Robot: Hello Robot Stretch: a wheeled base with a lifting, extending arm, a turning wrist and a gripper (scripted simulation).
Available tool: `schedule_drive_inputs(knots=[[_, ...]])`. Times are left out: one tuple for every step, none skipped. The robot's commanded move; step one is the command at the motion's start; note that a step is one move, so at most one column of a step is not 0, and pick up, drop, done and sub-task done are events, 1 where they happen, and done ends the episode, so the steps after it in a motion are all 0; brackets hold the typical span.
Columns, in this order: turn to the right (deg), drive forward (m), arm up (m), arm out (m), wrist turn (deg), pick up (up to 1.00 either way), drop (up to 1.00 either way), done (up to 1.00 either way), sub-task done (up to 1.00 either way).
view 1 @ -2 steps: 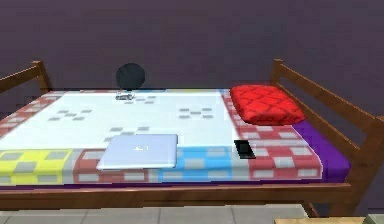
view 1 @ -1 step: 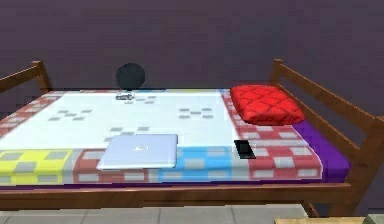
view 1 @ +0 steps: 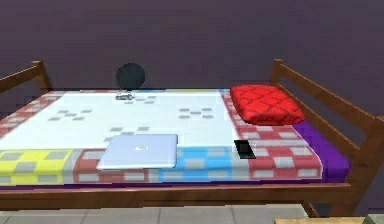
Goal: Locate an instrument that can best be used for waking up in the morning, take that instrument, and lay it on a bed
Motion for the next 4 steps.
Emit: schedule_drive_inputs(knots=[[0.0,0.00,0.00,0.00,45.0,0.00,0.00,0.00,0.00],[0.0,0.00,0.00,0.00,45.0,0.00,0.00,0.00,0.00],[0.0,0.00,0.00,0.00,45.0,0.00,0.00,0.00,0.00],[0.0,0.00,0.00,0.00,30.0,0.00,0.00,0.00,0.00]])
